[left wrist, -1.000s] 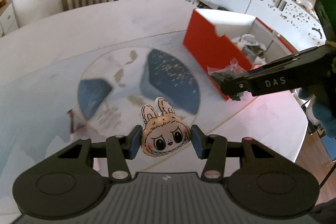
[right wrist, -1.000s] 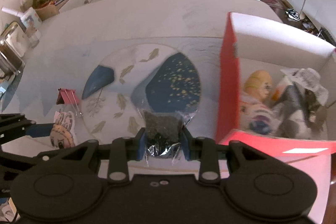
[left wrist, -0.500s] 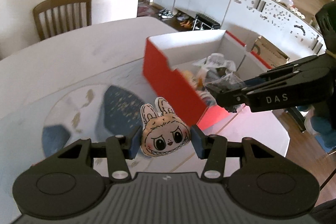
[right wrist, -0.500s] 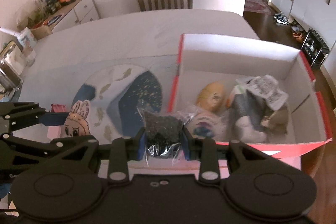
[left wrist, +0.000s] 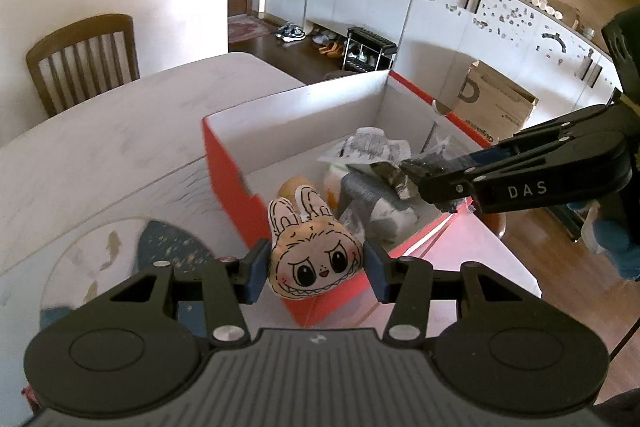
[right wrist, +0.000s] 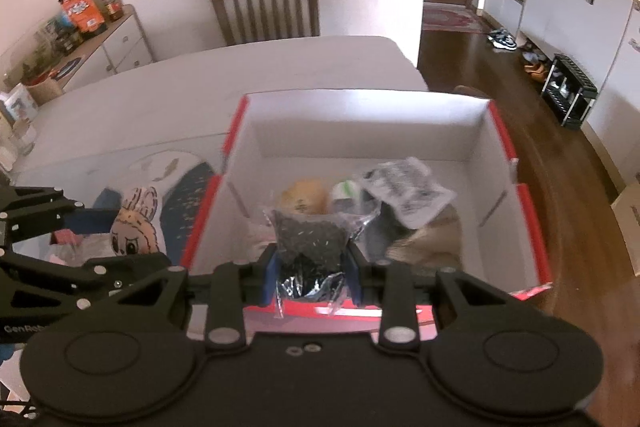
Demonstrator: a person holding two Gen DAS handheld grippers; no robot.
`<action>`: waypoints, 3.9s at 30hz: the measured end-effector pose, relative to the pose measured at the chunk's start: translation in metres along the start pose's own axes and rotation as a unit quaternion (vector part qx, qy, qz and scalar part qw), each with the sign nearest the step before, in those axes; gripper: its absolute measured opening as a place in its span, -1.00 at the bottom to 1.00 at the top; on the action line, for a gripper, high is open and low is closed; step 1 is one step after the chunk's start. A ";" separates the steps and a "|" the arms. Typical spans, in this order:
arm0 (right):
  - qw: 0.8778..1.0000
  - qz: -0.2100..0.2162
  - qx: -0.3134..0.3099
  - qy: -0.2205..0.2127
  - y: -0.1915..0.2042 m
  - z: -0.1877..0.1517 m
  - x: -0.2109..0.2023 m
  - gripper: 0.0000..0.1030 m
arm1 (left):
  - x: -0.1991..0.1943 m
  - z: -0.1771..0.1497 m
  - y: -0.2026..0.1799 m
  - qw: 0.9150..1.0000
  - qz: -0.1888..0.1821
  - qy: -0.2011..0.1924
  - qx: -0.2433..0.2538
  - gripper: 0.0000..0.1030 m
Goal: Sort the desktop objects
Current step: 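Carry the plush keychain and black tea bag with both grippers over the box, then lower the keychain and tea bag into the box and open both grippers, then withdraw both tools from the box back over the pink clip and note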
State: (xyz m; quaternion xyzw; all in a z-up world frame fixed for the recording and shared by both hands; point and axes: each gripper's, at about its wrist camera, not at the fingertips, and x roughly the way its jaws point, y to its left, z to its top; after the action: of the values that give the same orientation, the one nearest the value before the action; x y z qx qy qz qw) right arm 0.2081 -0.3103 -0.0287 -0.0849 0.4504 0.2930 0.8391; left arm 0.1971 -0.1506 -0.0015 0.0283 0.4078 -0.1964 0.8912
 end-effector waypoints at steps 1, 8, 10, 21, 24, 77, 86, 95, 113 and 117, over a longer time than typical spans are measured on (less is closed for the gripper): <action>1.000 -0.002 0.002 -0.001 -0.006 0.000 -0.001 -0.37 | 0.003 0.003 -0.003 1.000 -0.001 0.000 0.003 -0.05; 1.000 -0.017 0.010 -0.001 -0.038 0.000 0.002 -0.37 | 0.028 0.026 -0.020 1.000 0.002 0.004 0.025 -0.05; 1.000 -0.022 0.013 0.000 -0.046 0.001 0.005 -0.37 | 0.038 0.032 -0.022 1.000 0.004 0.008 0.028 -0.05; 0.999 -0.030 0.015 0.018 -0.072 0.006 0.031 -0.36 | 0.098 0.059 -0.013 0.998 0.045 0.038 0.014 -0.05; 0.999 -0.030 0.011 0.027 -0.074 0.007 0.039 -0.37 | 0.113 0.061 -0.007 0.997 0.058 0.047 0.001 -0.05; 0.998 0.020 -0.018 0.049 -0.064 -0.002 0.061 0.37 | 0.093 0.050 -0.014 0.998 0.042 0.047 0.017 0.52; 0.999 0.025 -0.032 0.033 -0.048 0.000 0.045 0.59 | 0.061 0.039 -0.005 0.999 0.031 0.024 0.002 0.52; 0.999 0.014 -0.020 0.022 -0.033 0.001 0.035 0.70 | 0.031 0.022 0.013 0.999 0.033 0.009 0.000 0.52; 1.000 0.003 -0.010 0.023 0.033 -0.005 0.034 0.72 | -0.017 -0.024 0.060 0.999 0.040 -0.002 -0.005 0.60; 1.000 0.002 -0.010 0.023 0.046 -0.006 0.034 0.73 | -0.026 -0.033 0.071 0.999 0.039 -0.003 -0.013 0.65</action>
State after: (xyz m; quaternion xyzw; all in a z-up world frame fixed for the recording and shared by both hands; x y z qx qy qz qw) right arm 0.1920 -0.2615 -0.0540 -0.0987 0.4670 0.2973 0.8269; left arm 0.1841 -0.0699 -0.0123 0.0324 0.4065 -0.1564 0.8996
